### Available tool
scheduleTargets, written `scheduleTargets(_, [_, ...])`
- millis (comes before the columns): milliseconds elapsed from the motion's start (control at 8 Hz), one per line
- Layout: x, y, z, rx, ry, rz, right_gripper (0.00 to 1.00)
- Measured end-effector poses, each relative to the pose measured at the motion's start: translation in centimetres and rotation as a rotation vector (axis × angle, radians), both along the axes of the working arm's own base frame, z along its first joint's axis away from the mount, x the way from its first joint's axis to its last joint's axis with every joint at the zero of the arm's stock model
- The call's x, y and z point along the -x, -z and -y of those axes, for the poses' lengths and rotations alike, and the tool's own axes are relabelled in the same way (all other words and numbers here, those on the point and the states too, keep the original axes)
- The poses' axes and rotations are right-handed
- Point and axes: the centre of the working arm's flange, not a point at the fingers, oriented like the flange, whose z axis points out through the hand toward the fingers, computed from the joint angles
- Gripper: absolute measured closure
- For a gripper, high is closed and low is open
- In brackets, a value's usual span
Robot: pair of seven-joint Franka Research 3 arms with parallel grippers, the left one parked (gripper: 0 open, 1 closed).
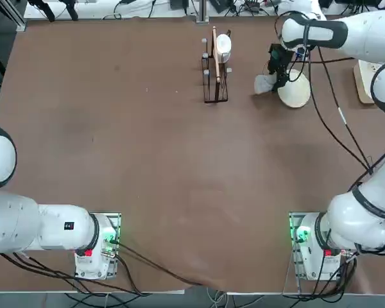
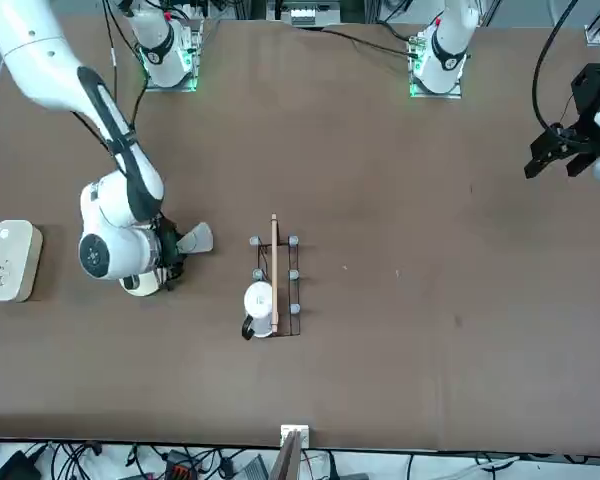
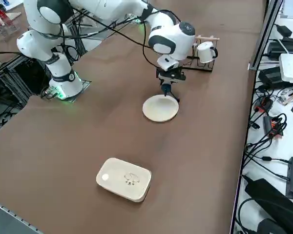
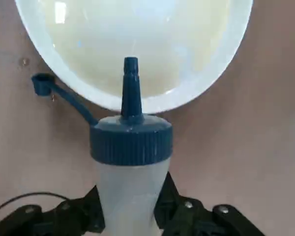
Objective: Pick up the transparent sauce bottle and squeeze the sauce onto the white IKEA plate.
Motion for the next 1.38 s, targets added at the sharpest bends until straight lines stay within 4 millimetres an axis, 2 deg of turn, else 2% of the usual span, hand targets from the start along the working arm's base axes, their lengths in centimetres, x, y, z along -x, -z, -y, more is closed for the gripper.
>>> scheduleTargets(375, [-0.4,0.6,3.7,-0.133,0.040,0.004,0.59])
scheduleTargets(625, [-0.3,1.6,4.5,-0.184,0.060,0.003,0.59])
scheduleTargets(875, [-0.4,1.5,5.1,-0.227,0.078,0.011,0.59])
scheduleTargets(1000, [-0.6,1.5,6.1,-0.248,0.082,0.020,0.59])
scheduleTargets(1375, [-0.6,1.5,10.8,-0.284,0.088,0.037,0.59])
